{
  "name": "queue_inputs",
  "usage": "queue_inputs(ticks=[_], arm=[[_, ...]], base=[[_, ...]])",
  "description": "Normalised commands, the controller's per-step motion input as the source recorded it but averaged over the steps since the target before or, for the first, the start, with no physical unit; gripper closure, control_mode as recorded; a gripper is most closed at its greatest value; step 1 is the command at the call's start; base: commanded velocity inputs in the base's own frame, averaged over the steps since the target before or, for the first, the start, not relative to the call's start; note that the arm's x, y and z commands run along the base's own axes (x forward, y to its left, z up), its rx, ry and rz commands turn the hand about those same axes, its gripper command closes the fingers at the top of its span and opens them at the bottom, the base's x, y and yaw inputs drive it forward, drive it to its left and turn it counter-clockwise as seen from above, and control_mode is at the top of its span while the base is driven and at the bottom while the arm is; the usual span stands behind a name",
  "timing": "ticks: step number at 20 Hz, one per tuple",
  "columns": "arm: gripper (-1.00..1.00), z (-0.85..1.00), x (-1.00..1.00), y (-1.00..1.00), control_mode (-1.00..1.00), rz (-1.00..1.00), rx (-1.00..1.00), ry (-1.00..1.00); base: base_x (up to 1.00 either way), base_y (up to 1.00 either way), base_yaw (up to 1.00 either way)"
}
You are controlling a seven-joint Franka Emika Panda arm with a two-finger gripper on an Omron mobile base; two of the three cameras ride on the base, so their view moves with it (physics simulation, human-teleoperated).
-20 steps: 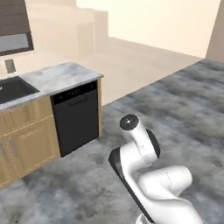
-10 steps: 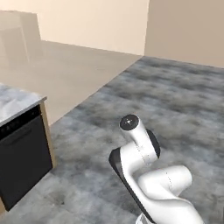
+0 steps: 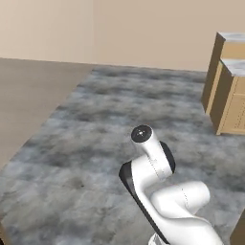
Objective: Take the chicken drumsticks from the pan and place one on each plate on the dining counter.
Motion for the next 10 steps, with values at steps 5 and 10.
queue_inputs(ticks=[5,10], arm=[[1.0,0.0,0.0,0.0,1.0,0.0,0.0,0.0],[1.0,0.0,0.0,0.0,1.0,0.0,0.0,0.0]], base=[[1.0,0.0,-0.49],[1.0,0.01,-0.44]])
